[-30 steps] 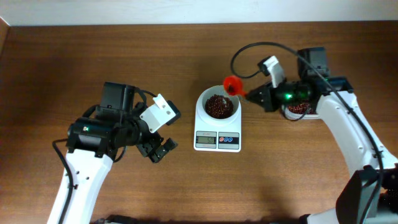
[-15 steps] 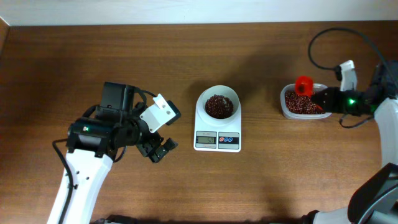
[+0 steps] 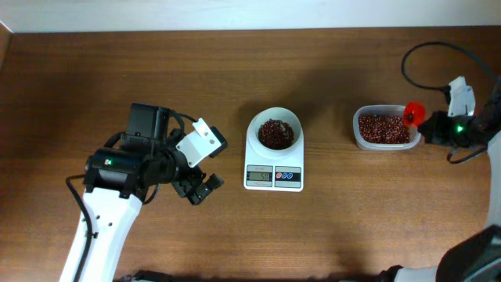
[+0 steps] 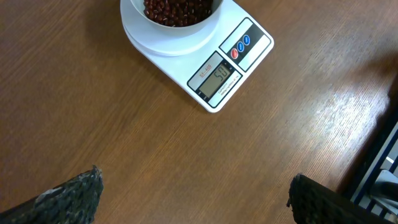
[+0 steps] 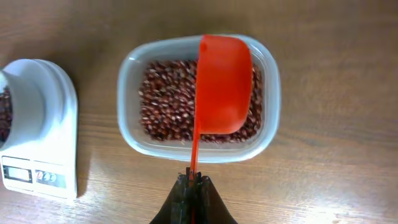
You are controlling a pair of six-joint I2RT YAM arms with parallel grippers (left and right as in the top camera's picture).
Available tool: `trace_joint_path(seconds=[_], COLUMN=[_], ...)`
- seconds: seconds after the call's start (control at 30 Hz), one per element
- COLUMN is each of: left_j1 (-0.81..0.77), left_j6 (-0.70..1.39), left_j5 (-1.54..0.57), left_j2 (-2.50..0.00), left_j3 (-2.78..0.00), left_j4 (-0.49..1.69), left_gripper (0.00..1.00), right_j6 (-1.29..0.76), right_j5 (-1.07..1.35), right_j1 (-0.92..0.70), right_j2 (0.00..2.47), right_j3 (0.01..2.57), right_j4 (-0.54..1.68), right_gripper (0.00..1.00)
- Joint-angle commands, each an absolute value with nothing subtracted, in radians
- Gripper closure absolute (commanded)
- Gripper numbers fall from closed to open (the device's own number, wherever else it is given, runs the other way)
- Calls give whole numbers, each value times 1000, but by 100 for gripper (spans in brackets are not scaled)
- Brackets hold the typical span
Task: Scoop and weigh 50g on scale
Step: 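Move the orange scoop with right gripper back over the bean tub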
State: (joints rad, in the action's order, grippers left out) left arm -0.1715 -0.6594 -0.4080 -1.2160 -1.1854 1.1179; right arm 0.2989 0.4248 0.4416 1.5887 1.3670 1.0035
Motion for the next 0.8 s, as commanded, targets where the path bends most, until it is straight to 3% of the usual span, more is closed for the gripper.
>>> trace_joint_path(seconds=[0.0, 0.2, 0.37, 0.43, 0.47, 0.63, 0.77], left_j1=[-167, -167, -167, -167, -167, -167, -167], left_j6=[-675, -675, -675, -675, -675, -675, -675], left_j5=[-419, -419, -419, -419, -419, -419, -419], left_j2=[-1216, -1216, -1216, -1216, -1216, -1216, -1216], left_j3=[-1179, -1179, -1179, -1179, -1179, -1179, -1179], left_j4=[1119, 1119, 1119, 1119, 1119, 1119, 1119], left_gripper=[1, 1, 1, 1, 1, 1, 1], right_j6=[306, 305, 272, 227, 101, 9, -118], right_j5=[279, -58, -318, -323, -312, 89, 106], right_j1=[362, 156, 91, 90, 90, 94, 159], right_j2=[1559, 1559, 1559, 1558, 1553, 1444, 1317], right_j3=[1389, 1389, 1389, 1396, 1417, 1579, 1581], right_j4=[1018, 1007, 960, 948, 955, 1075, 1413], right_gripper=[96, 96, 96, 96, 96, 96, 96])
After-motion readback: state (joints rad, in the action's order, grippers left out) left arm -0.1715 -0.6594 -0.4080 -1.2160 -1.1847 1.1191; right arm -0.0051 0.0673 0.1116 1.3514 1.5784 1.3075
